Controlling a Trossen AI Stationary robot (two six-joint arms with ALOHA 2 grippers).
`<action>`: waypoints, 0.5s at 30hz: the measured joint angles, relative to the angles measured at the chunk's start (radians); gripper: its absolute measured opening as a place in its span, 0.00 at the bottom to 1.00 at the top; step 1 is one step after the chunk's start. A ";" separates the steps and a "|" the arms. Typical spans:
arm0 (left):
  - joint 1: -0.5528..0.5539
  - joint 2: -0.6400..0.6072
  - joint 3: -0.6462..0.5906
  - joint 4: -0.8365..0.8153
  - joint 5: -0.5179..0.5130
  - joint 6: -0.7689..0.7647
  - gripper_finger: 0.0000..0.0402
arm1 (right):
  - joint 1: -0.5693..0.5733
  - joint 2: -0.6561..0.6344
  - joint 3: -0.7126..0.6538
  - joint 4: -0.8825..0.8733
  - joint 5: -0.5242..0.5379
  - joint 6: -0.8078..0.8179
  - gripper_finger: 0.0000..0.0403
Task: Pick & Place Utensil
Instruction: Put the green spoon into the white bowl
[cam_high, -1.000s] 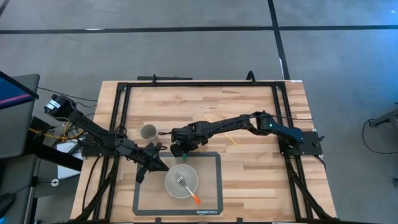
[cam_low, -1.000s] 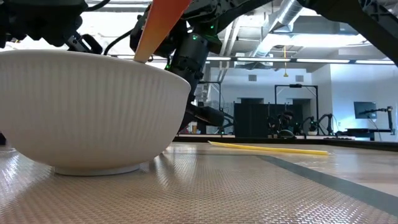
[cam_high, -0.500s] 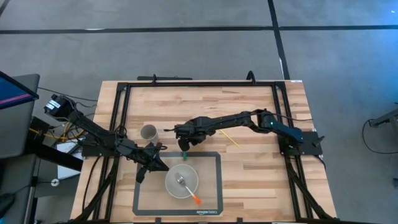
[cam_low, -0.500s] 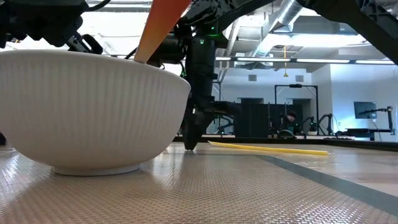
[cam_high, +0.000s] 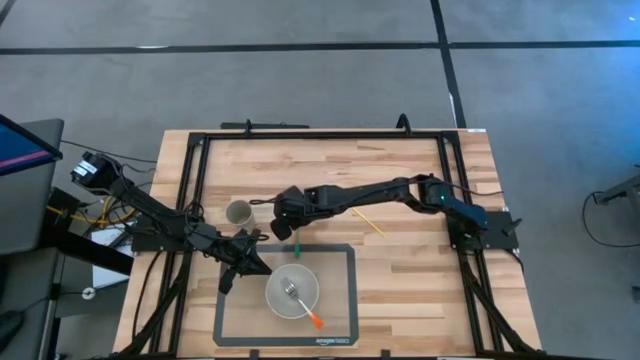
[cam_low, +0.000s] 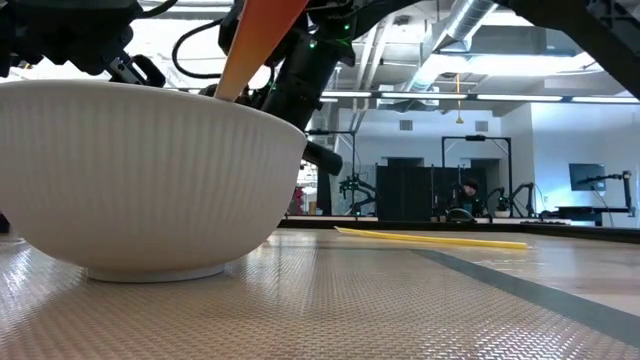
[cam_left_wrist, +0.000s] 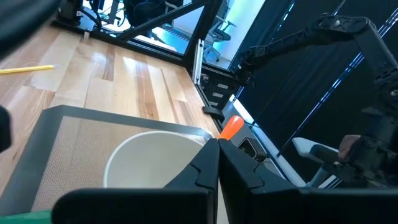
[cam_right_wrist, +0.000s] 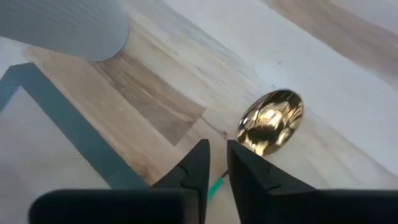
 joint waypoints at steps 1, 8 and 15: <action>0.000 0.000 0.000 0.000 0.000 0.000 0.02 | -0.003 0.000 0.001 0.002 -0.004 0.000 0.14; 0.000 0.000 0.000 0.000 0.000 0.000 0.02 | -0.012 0.001 0.016 -0.026 -0.001 0.030 0.17; 0.000 0.000 0.000 0.000 0.000 0.000 0.02 | 0.027 0.001 0.016 -0.054 0.017 0.090 0.17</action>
